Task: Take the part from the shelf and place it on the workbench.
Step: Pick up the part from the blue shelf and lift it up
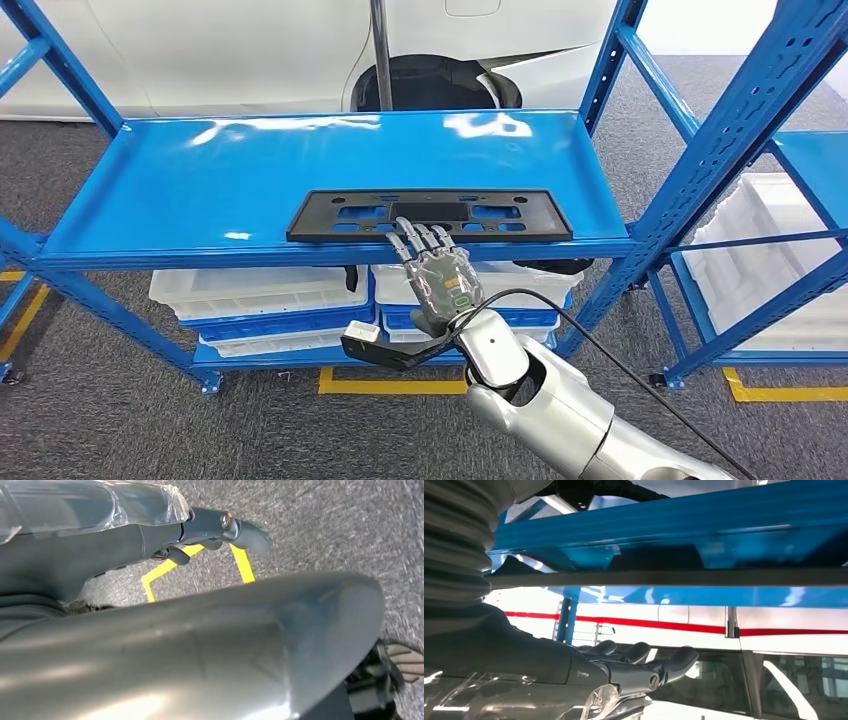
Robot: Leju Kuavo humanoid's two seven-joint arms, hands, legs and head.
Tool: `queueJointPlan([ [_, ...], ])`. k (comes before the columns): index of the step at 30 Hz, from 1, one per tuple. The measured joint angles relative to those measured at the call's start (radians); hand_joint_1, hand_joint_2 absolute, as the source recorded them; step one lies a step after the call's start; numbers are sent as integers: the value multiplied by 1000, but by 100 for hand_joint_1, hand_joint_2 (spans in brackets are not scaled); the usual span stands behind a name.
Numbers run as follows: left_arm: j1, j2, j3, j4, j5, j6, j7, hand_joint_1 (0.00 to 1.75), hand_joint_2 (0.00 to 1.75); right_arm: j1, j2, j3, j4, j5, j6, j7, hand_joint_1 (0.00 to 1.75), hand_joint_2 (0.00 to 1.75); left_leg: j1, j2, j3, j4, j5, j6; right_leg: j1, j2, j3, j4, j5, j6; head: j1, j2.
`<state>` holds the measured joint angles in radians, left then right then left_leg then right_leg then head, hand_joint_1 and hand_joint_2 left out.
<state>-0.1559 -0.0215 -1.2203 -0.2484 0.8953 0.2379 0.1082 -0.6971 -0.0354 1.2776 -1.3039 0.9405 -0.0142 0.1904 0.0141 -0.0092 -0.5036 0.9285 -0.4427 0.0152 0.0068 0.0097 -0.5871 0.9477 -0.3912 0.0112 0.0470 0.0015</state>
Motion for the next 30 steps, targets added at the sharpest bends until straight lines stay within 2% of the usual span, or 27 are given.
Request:
queueJointPlan([
  [2, -1, 0, 0, 0, 0, 0, 0, 0, 0, 0, 2, 0, 1, 0, 0, 0, 0, 175, 3, 2, 2, 2, -7, -10, -3, 2, 5, -7, -2, -5, 0, 0],
  [3, -1, 0, 0, 0, 0, 0, 0, 0, 0, -1, 2, 0, 1, -1, 0, 0, 0, 175, 4, 2, -6, 21, -18, -16, -6, 2, 9, -10, -4, -9, -1, 0],
  [4, -1, 0, 0, 0, 0, 0, 0, 0, 0, -1, 3, 0, 1, -1, 0, 0, 0, 175, 5, 3, -26, 64, -38, -21, -9, 1, 15, -14, -5, -13, -2, 0],
  [6, 0, 0, 0, 0, 0, 0, 0, 0, 0, -2, 5, 0, 2, -1, 0, -1, 0, 175, 6, 4, -104, 209, -95, -31, -9, 0, 21, -14, -12, -20, -4, 0],
  [7, 1, 0, 0, 0, 0, 0, 0, 0, 0, -1, 6, 0, 2, -1, 0, -1, 0, 175, 7, 4, -148, 278, -114, -34, -9, 1, 24, -14, -16, -21, -4, 0],
  [8, 3, 0, 0, 0, 0, 0, 0, 0, 0, 0, 6, 1, 3, -2, 0, -1, 0, 175, 7, 4, -178, 318, -115, -36, -8, 2, 28, -13, -20, -21, -4, 0],
  [9, 4, 0, 0, 1, 0, 0, 0, 0, 0, 1, 6, 1, 4, -3, 0, -1, 0, 175, 7, 4, -189, 315, -95, -37, -9, 3, 34, -13, -25, -20, -4, 0],
  [10, 4, 0, 0, 1, 0, 0, 0, 0, 0, 1, 6, 1, 5, -5, 0, -1, 0, 175, 8, 4, -178, 270, -56, -38, -10, 5, 42, -13, -31, -18, -4, 0],
  [12, 4, 0, 0, 2, 0, 0, 0, 0, 0, 1, 8, 1, 7, -6, 0, -1, 0, 175, 8, 4, -122, 119, 34, -39, -10, 8, 59, -12, -45, -10, -5, 0],
  [13, 4, 1, 0, 2, 0, 0, 0, 0, 0, 1, 8, 1, 7, -7, 0, -1, 0, 175, 7, 3, -98, 60, 58, -34, -8, 10, 64, -11, -51, -5, -5, 0],
  [14, 3, 1, 0, 2, 0, 0, 0, 0, 0, 0, 9, 1, 7, -7, 0, -1, 0, 175, 5, 3, -84, 26, 67, -28, -6, 11, 65, -10, -56, -1, -5, 0],
  [17, 4, 1, 0, 2, 0, 0, 1, 0, 0, 0, 9, 1, 7, -7, 0, -1, 0, 175, 2, 1, -74, 12, 56, -3, -6, 11, 68, -8, -67, 14, -4, 0],
  [19, 3, 0, 0, 2, 0, 0, 1, 0, 0, -2, 9, 0, 7, -7, 0, -1, 0, 175, 4, 1, -64, 9, 51, 13, -9, 5, 50, 40, -94, 26, -4, 0],
  [20, 3, 0, 0, 2, 0, 0, 1, 0, 0, -2, 9, 0, 7, -7, 0, -1, 0, 175, 5, 2, -58, 8, 47, 19, -11, 3, 23, 97, -119, 31, -4, 0],
  [22, 2, 0, 0, 3, 0, 0, 1, 0, 0, -1, 9, 0, 8, -7, 0, -1, 0, 175, 5, 3, -49, 8, 39, 25, -12, 1, -62, 246, -170, 37, -3, 0],
  [23, 3, 0, 0, 3, 0, 0, 1, 0, 0, 1, 8, 1, 9, -7, 0, -1, 0, 175, 5, 3, -44, 8, 35, 26, -12, 1, -99, 298, -177, 38, -3, 0],
  [24, 4, 0, 0, 3, 0, 0, 1, 0, 0, 2, 8, 1, 10, -7, 0, -1, 0, 175, 5, 2, -38, 8, 30, 26, -12, 1, -119, 311, -162, 37, -2, 0],
  [25, 4, 0, 0, 3, 0, 0, 1, 0, 0, 2, 8, 1, 11, -7, 0, -1, 0, 175, 5, 1, -31, 8, 24, 25, -12, 1, -116, 280, -127, 34, -2, 0],
  [27, 4, 0, 0, 3, 0, 0, 1, 0, 0, 1, 8, 1, 11, -7, 0, -1, 0, 175, 4, -1, -14, 7, 11, 20, -10, 1, -66, 137, -34, 24, -2, 0],
  [28, 3, 0, 0, 3, 1, 0, 1, 0, 0, 0, 8, 1, 11, -7, 1, -1, 0, 175, 3, -2, -9, 8, 5, 16, -7, 1, -39, 69, -4, 18, -2, 0],
  [29, 3, 0, 0, 3, 1, -1, 1, 0, 0, 0, 9, 1, 12, -8, 2, -1, 0, 175, 2, -2, -6, 7, 0, 11, -4, 1, -21, 27, 9, 12, -2, 0],
  [30, 2, 0, 0, 3, 1, -1, 1, 0, 0, -1, 9, 1, 12, -10, 4, -2, 0, 175, 1, -2, -5, 7, -4, 6, -2, 1, -13, 7, 8, 7, -1, 0],
])
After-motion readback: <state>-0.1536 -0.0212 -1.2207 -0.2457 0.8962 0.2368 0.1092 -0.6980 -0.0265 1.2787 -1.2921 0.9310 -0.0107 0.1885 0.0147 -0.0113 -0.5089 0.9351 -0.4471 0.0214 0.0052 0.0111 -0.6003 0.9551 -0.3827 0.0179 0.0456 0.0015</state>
